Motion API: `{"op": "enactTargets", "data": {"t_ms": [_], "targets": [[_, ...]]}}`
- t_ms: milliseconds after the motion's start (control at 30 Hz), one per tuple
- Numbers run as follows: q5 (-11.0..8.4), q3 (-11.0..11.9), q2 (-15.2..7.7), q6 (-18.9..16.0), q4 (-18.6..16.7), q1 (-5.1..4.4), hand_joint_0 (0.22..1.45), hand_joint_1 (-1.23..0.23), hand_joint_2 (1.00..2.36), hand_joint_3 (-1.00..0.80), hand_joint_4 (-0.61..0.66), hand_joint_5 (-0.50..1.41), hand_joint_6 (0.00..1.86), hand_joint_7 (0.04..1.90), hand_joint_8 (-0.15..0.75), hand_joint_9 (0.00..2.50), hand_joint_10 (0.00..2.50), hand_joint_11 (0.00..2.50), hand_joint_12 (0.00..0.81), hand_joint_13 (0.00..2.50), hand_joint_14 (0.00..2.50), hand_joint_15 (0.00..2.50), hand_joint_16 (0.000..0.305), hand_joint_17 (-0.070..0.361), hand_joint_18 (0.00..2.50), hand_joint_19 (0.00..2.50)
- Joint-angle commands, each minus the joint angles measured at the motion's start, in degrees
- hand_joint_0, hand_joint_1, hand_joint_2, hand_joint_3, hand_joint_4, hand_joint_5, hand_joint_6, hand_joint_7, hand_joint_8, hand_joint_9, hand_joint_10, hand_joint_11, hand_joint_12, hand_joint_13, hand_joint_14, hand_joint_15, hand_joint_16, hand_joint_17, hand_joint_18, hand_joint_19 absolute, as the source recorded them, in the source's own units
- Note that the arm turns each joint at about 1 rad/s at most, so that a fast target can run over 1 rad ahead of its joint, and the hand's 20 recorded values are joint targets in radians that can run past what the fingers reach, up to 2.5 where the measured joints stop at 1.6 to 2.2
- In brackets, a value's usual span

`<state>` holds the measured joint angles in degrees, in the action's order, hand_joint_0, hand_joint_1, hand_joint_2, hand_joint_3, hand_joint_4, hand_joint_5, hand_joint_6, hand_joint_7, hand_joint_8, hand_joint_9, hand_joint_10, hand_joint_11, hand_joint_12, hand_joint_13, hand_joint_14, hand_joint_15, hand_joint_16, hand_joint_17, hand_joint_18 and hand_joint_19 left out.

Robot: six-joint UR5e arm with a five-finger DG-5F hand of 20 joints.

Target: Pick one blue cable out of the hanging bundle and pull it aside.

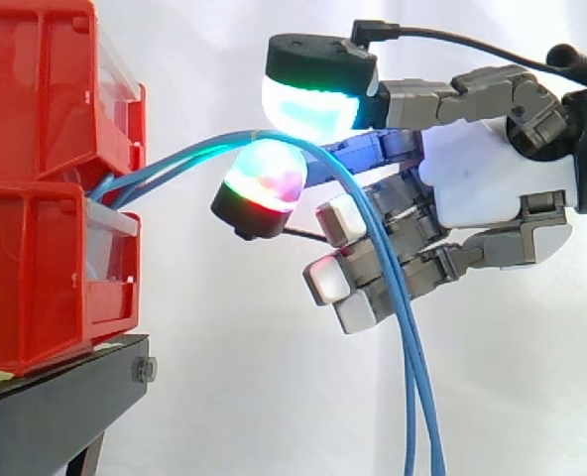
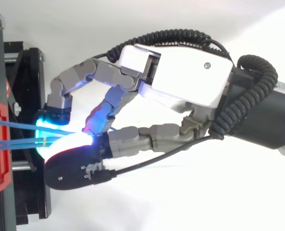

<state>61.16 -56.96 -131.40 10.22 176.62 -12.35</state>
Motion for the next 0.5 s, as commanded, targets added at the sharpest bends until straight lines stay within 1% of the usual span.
{"op": "enactTargets", "data": {"t_ms": [0, 67, 167, 200, 267, 300, 367, 400, 433, 467], "targets": [[0.01, 0.09, 0.0, -0.11, 0.04, 0.13, 0.6, -0.78, 1.02, -0.13, -0.01, -0.12, 0.93, 0.9, 0.296, 1.25, 0.02, 0.71, 0.341, 1.05, 0.02, 0.57, 0.056, 0.126, 0.89, 0.51], [0.01, 0.09, 0.0, -0.11, 0.04, 0.13, 0.62, -0.8, 1.02, -0.09, -0.05, -0.12, 0.94, 0.92, 0.29, 1.23, 0.02, 0.73, 0.332, 1.04, 0.02, 0.57, 0.055, 0.123, 0.88, 0.51], [0.01, 0.44, 0.0, -0.11, 0.04, 0.22, 0.67, -0.85, 1.02, -0.1, -0.13, -0.13, 0.96, 0.94, 0.267, 1.21, 0.03, 0.74, 0.303, 1.01, 0.02, 0.58, 0.049, 0.11, 0.83, 0.51], [0.01, 0.53, 0.0, -0.03, 0.04, 0.22, 0.7, -0.87, 1.02, -0.14, -0.16, -0.13, 0.96, 0.99, 0.259, 1.19, 0.03, 0.73, 0.291, 1.0, 0.02, 0.59, 0.047, 0.106, 0.81, 0.51], [0.45, 0.97, 0.0, 0.06, 0.13, 0.31, 0.76, -0.91, 1.02, -0.24, -0.2, -0.13, 0.96, 1.0, 0.241, 1.18, 0.03, 0.73, 0.286, 0.98, 0.02, 0.58, 0.046, 0.104, 0.78, 0.5], [0.54, 1.15, 0.0, 0.06, 0.22, 0.31, 0.78, -0.92, 1.02, -0.31, -0.19, -0.13, 0.96, 1.05, 0.232, 1.17, 0.03, 0.74, 0.281, 0.97, 0.02, 0.57, 0.046, 0.103, 0.78, 0.49], [0.54, 1.5, 0.0, 0.06, 0.66, 0.31, 0.81, -0.93, 1.0, -0.44, -0.2, -0.13, 0.96, 1.05, 0.232, 1.18, 0.03, 0.74, 0.275, 0.97, 0.03, 0.57, 0.045, 0.101, 0.77, 0.48], [0.54, 1.59, 0.0, 0.06, 0.84, 0.31, 0.79, -0.94, 1.0, -0.5, -0.19, -0.13, 0.96, 1.08, 0.226, 1.18, 0.03, 0.74, 0.276, 0.97, 0.03, 0.57, 0.045, 0.101, 0.79, 0.46], [0.54, 1.67, 0.0, 0.06, 1.01, 0.31, 0.79, -0.93, 1.0, -0.5, -0.19, -0.13, 0.96, 1.08, 0.228, 1.18, 0.03, 0.73, 0.277, 0.97, 0.02, 0.56, 0.045, 0.101, 0.79, 0.45], [0.54, 1.67, 0.0, 0.06, 1.27, 0.31, 0.74, -0.92, 1.0, -0.5, -0.18, -0.13, 0.96, 1.04, 0.228, 1.18, 0.03, 0.73, 0.278, 0.97, 0.02, 0.56, 0.045, 0.101, 0.79, 0.46]]}}
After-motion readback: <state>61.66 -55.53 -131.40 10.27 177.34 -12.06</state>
